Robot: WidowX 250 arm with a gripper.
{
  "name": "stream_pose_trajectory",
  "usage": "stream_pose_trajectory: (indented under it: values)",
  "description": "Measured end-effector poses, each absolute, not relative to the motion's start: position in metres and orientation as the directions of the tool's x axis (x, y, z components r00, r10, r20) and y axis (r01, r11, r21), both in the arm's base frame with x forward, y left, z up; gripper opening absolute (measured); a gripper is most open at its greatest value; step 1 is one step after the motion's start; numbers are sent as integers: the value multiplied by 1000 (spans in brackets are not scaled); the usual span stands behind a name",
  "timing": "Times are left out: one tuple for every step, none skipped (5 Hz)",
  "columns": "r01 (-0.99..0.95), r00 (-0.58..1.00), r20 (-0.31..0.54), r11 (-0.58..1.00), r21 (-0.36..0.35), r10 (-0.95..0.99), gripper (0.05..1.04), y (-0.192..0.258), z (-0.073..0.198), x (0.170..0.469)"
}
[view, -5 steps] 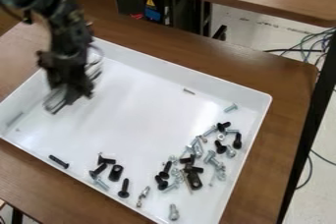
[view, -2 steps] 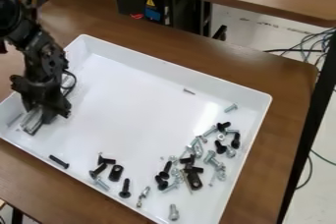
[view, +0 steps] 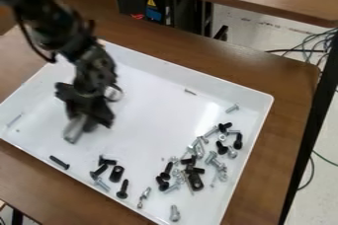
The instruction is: Sweep into pile
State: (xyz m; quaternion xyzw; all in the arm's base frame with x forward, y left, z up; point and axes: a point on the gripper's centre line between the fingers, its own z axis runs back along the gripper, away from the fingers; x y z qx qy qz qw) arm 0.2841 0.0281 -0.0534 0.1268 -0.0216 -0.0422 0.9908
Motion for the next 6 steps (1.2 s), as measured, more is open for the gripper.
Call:
stream_pose_trajectory:
  values:
    - [154,986,23,959,240,-164,361,-18,-53,278]
    - [184,982,5,957,225,-190,361,-46,-51,270]
    - [166,986,-2,963,213,-169,360,-65,-46,267]
    - [163,986,-8,962,217,-165,360,-65,-35,272]
    - [137,989,20,963,232,-146,360,-50,-18,284]
    - [82,995,37,960,268,-95,361,-17,-6,299]
